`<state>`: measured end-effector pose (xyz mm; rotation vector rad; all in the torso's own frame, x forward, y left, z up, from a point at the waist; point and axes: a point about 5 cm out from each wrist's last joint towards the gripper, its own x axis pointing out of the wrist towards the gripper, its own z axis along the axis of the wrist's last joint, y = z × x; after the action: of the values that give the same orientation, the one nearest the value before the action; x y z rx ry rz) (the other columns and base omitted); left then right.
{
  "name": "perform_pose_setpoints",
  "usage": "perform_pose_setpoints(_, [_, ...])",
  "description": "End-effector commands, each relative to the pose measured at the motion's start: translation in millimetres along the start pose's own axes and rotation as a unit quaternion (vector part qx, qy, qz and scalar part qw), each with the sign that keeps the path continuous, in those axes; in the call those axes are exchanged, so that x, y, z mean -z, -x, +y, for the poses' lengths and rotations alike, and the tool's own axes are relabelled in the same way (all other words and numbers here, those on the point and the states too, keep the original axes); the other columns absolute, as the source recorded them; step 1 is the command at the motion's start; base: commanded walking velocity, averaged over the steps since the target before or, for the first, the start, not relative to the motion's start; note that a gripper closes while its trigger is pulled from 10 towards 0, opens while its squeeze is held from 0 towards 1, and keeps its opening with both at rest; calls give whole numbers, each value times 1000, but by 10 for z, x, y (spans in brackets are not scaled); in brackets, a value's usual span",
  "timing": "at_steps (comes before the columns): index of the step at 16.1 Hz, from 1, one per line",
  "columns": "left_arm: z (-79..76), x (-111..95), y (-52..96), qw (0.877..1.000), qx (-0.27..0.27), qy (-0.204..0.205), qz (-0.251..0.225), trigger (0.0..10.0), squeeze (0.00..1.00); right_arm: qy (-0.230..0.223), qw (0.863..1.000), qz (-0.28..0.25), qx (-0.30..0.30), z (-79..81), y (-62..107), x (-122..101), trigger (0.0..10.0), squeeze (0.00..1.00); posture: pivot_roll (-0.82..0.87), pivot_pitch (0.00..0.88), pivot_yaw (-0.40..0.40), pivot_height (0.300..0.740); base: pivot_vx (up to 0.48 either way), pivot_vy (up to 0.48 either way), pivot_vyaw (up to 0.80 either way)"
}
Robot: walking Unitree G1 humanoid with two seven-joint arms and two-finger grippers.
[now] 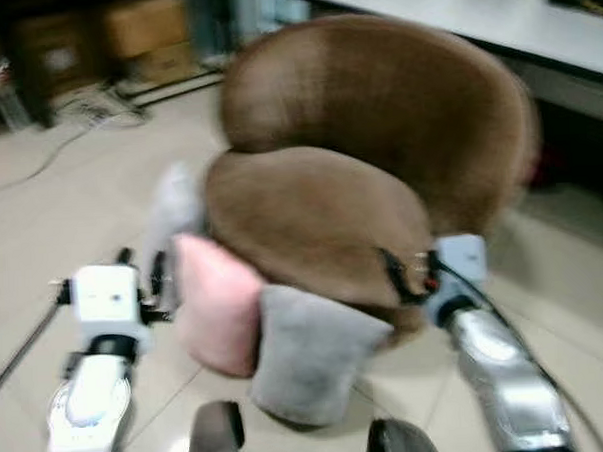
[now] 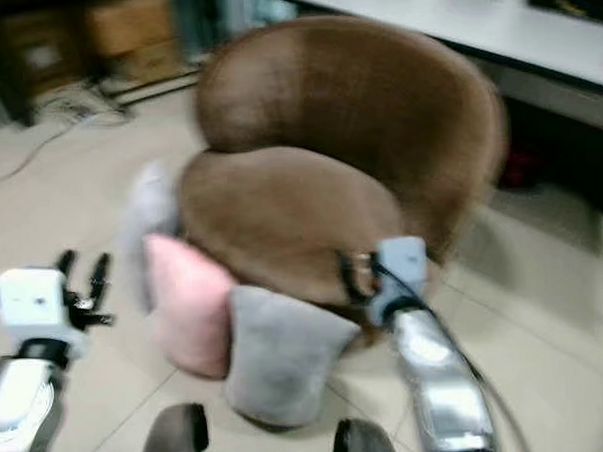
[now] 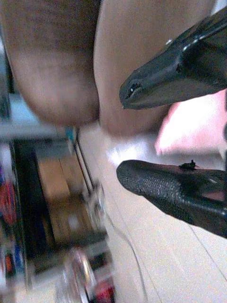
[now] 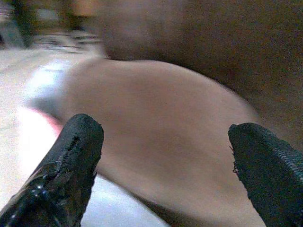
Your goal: Move the pillow to the sofa from floor
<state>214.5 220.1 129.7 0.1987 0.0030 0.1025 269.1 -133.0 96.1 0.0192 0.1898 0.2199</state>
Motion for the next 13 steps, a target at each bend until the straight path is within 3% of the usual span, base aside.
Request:
perform_pose_setpoints(1, [-52,-13,-8,1000,7,6,-2,10000,0,8,1000,1,9,-69,21,-7,10000,1000,35,0,-71,600,259,0,800])
perform_pose_setpoints(4, [-54,-15,-10,1000,7,5,-2,10000,0,9,1000,1,8,-69,15,-7,10000,1000,39,0,-72,600,262,0,800])
perform_pose_setpoints(9, [-42,-12,-14,1000,9,-1,0,10000,0,7,1000,8,26,-96,3,19,10000,1000,38,0,-66,600,154,0,0])
perform_pose_setpoints(10, [-45,-11,-16,1000,9,-3,0,10000,0,7,1000,8,25,-95,2,21,10000,816,38,0,-65,600,0,0,0])
perform_pose_setpoints(11, [-50,-11,-21,1000,11,-5,0,10000,0,5,1000,9,24,-94,-7,21,10000,204,35,0,-60,600,0,0,0])
perform_pose_setpoints(12, [-55,-10,-24,1000,13,-8,0,10000,0,1,1000,10,23,-97,-20,16,10000,0,35,0,-59,600,0,0,0])
perform_pose_setpoints(13, [-58,-11,-26,1000,16,-9,0,10000,0,0,1000,13,24,-105,-32,15,10000,0,35,0,-59,600,0,0,0])
